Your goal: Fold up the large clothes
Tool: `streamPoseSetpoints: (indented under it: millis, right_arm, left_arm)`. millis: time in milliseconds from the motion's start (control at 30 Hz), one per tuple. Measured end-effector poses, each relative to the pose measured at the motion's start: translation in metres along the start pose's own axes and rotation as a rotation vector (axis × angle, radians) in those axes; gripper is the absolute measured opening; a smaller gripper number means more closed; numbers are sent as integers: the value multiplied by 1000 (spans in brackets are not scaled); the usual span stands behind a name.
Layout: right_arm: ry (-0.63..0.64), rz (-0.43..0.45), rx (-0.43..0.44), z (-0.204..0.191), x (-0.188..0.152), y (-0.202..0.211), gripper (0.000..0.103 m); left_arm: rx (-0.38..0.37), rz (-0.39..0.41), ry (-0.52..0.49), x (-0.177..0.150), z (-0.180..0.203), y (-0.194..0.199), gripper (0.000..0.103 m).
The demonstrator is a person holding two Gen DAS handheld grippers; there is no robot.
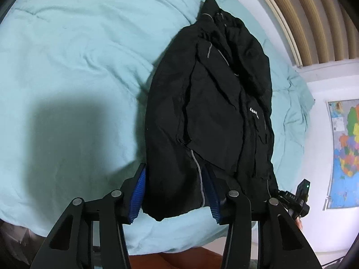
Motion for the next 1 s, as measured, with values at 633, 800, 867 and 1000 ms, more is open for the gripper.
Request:
streamPoseSetpoints:
  millis: [633,800,867,1000]
  right_arm:
    - [-72,61,96,-28,34,11,26]
    - [-65,115,138,-42,67,29,25]
    - [-72,138,159,-44,82,35,24]
    - [-88,196,196,-51,114,46,24]
  left_arm:
    - [-92,138,7,31,39,9,11]
    - [-125,211,-8,64,63,22,10]
    - [-135,230,-12,76,70,25,10]
    - [-153,270,-36,104,85,27,11]
Point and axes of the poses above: each gripper's, at about its wrist camera, not at the fingertips, and y roughly against the way its jaws point, z to its right, x to its top, the point moved 6 cm from there along -y, roughly the way its jaws point, and after that the axes turned 14 degrees about z, right-handed, at the moved point
